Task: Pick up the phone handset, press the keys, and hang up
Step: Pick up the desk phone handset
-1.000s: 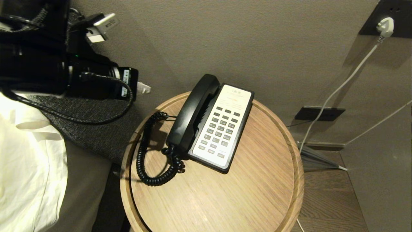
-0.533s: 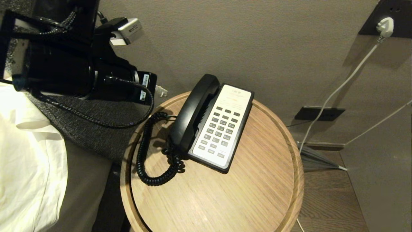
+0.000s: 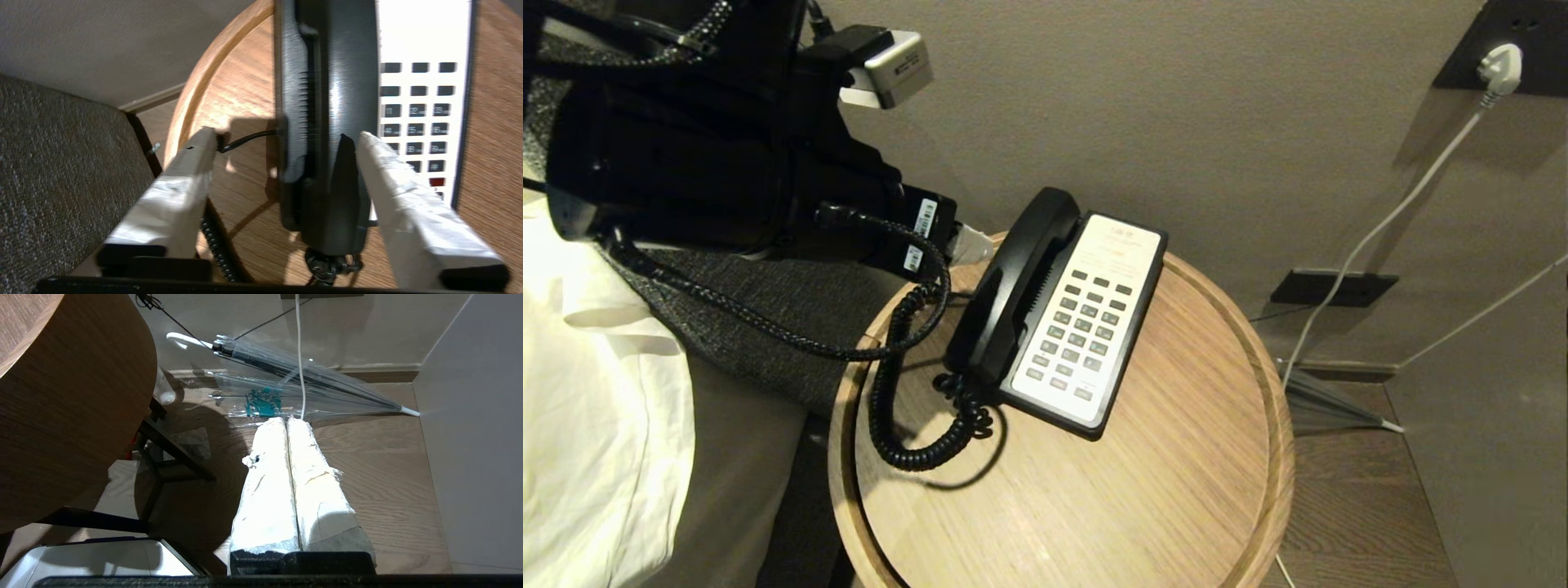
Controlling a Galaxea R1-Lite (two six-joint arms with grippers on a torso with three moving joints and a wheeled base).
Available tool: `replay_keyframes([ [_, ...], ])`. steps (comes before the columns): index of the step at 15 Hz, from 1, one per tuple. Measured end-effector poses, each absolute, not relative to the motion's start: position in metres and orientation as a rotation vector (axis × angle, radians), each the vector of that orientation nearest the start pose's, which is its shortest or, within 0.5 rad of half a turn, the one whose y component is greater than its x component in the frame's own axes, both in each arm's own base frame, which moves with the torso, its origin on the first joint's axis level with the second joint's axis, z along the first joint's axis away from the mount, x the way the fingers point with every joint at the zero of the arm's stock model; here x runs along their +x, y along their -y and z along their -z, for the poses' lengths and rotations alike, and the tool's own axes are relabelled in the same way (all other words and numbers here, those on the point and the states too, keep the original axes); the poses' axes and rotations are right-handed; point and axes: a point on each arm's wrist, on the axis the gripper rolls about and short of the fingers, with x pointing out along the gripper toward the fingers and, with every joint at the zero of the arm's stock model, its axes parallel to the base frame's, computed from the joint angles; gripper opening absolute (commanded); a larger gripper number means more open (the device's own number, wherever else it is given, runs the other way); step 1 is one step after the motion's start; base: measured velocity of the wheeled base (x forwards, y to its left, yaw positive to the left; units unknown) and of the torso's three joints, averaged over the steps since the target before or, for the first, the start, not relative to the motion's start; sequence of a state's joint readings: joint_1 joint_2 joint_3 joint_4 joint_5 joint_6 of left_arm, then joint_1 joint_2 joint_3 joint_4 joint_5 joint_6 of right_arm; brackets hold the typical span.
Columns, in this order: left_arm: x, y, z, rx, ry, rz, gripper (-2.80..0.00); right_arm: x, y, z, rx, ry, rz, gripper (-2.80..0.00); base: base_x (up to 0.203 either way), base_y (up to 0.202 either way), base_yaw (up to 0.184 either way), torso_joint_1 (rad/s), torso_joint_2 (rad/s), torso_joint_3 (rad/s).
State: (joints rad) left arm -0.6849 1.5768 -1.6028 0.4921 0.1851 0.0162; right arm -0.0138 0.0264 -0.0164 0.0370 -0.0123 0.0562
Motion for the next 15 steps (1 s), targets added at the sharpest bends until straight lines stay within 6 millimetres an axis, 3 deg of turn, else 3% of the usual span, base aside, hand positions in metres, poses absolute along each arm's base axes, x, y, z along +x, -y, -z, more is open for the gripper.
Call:
replay_keyframes([
  [7, 0.196, 0.185, -0.323, 0.301, -0.434, 0.552, 0.0, -0.022, 0.0, -0.077, 0.057, -0.046, 0.027, -2.8, 0.0, 0.0, 0.0, 0.0, 0.0, 0.0],
  [15, 0.205, 0.195, -0.303, 0.344, -0.491, 0.548, 0.0, -0.022, 0.0, -0.077, 0.056, -0.046, 0.027, -2.8, 0.0, 0.0, 0.0, 0.0, 0.0, 0.0],
])
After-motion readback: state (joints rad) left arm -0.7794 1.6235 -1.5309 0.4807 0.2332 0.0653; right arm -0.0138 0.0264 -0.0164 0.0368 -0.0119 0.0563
